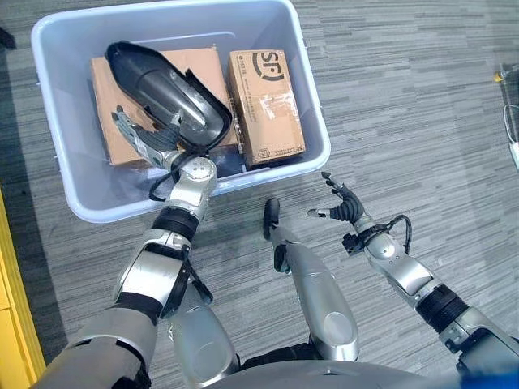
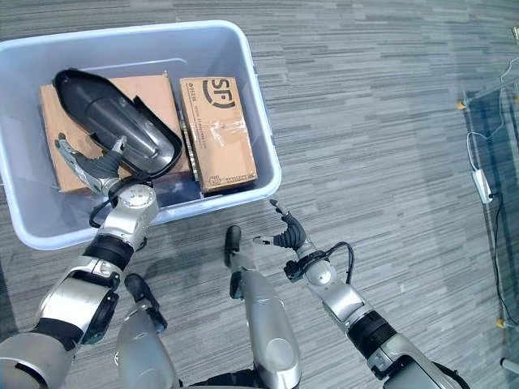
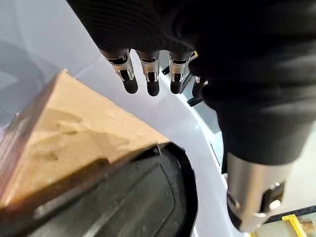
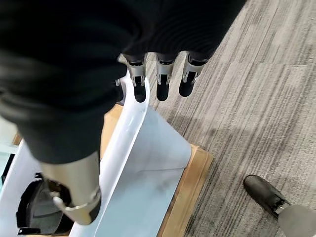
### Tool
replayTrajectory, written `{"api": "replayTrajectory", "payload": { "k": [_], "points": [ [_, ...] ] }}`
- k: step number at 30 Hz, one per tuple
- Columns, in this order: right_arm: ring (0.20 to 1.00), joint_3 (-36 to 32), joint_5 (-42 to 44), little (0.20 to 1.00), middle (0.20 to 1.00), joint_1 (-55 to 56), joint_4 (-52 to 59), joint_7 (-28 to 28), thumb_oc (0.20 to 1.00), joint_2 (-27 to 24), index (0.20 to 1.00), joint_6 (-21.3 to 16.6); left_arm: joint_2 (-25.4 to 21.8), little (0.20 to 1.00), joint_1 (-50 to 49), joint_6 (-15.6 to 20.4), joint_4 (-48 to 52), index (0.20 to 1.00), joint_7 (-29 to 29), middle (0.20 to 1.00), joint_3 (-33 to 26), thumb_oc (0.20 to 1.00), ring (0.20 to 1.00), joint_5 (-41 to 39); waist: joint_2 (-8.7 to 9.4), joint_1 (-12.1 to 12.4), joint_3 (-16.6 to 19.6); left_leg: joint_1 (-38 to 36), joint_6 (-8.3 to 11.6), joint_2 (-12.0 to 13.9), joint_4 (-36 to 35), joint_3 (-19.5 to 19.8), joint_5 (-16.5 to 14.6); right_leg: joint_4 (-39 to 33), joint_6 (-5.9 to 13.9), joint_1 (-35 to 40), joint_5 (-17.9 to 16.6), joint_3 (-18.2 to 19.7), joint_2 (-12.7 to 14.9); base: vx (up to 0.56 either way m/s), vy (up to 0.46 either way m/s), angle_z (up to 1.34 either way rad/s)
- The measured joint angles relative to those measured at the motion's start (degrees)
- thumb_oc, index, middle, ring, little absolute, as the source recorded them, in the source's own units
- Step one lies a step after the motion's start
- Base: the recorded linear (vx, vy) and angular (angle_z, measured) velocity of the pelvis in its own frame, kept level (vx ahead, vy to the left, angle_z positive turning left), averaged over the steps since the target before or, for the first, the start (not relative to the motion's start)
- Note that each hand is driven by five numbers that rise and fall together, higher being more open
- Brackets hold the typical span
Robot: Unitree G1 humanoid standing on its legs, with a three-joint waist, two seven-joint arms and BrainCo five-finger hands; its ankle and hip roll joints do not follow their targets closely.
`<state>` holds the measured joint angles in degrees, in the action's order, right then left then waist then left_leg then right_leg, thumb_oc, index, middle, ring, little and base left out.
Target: Move parts from the plastic box to the shelf.
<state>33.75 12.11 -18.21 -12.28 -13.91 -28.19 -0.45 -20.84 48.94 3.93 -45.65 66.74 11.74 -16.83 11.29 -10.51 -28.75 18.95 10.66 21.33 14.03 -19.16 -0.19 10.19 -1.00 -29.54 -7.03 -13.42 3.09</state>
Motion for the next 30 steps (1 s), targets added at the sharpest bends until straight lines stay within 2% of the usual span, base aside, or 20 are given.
{"api": "replayTrajectory", "payload": {
  "k": [8,11,14,17,24,28,30],
  "points": [
    [1.000,0.0,0.0,1.000,1.000,-0.1,0.0,0.1,1.000,0.0,1.000,0.0,-0.9,1.000,3.7,0.3,-0.7,1.000,-0.2,1.000,0.3,1.000,1.000,-0.2,0.00,-0.6,0.0,0.0,0.23,0.8,-0.1,-0.1,0.1,0.0,-0.57,0.0,0.6,0.0,-0.9,0.02,-0.008,-0.02],
    [1.000,0.6,0.0,1.000,1.000,-0.7,0.0,0.1,1.000,0.0,1.000,0.0,-0.7,1.000,4.1,-0.2,-0.8,1.000,-0.4,1.000,0.5,1.000,1.000,-3.7,0.00,-0.7,0.0,0.1,0.28,0.8,-0.1,-0.1,0.0,0.0,-0.54,0.0,0.6,-0.1,-0.9,0.04,-0.016,0.02],
    [1.000,1.1,0.0,1.000,1.000,-2.5,0.0,0.2,1.000,0.0,1.000,0.1,0.3,1.000,5.4,-1.3,-5.3,1.000,-0.1,1.000,-1.1,1.000,1.000,-9.7,0.02,-1.0,0.0,0.3,0.31,0.9,0.0,0.0,-0.1,0.0,-0.54,-0.2,0.6,-0.2,-0.9,0.04,-0.022,0.00],
    [1.000,1.0,0.0,1.000,1.000,-2.8,0.1,0.2,1.000,0.0,1.000,0.2,0.1,1.000,6.6,-1.3,-8.3,1.000,0.2,1.000,-1.4,1.000,1.000,-9.7,0.16,-1.2,0.1,1.3,0.14,1.0,0.1,0.1,-0.3,0.1,-0.55,-1.1,0.7,-0.2,-0.9,0.03,-0.040,0.01],
    [1.000,1.1,0.0,1.000,1.000,-2.3,0.0,-0.1,1.000,-0.1,1.000,1.5,-0.7,1.000,8.5,-1.3,-10.2,1.000,4.9,1.000,-2.4,1.000,1.000,-12.7,0.18,-1.8,0.1,4.0,0.65,1.6,0.3,1.4,0.1,0.7,-0.73,-3.0,0.9,-1.5,-1.2,0.02,-0.024,0.05],
    [1.000,1.3,0.0,1.000,1.000,-2.3,0.0,-0.3,1.000,-0.1,1.000,1.5,-1.0,1.000,8.0,-1.3,-11.0,1.000,7.7,1.000,-3.3,1.000,1.000,-13.0,0.18,-1.1,0.1,4.0,0.65,1.6,0.4,1.5,0.1,0.9,-0.96,-2.9,0.9,-1.6,-1.1,0.01,-0.030,0.03],
    [1.000,1.6,0.0,1.000,1.000,-2.6,0.0,-0.2,1.000,-0.1,1.000,1.5,-0.7,1.000,7.8,-1.3,-11.9,1.000,7.3,1.000,-3.3,1.000,1.000,-12.9,0.22,-1.0,0.1,4.1,0.66,1.6,0.4,1.7,0.1,0.9,-0.95,-2.9,0.9,-1.7,-1.0,0.00,-0.021,0.03]
  ]
}}
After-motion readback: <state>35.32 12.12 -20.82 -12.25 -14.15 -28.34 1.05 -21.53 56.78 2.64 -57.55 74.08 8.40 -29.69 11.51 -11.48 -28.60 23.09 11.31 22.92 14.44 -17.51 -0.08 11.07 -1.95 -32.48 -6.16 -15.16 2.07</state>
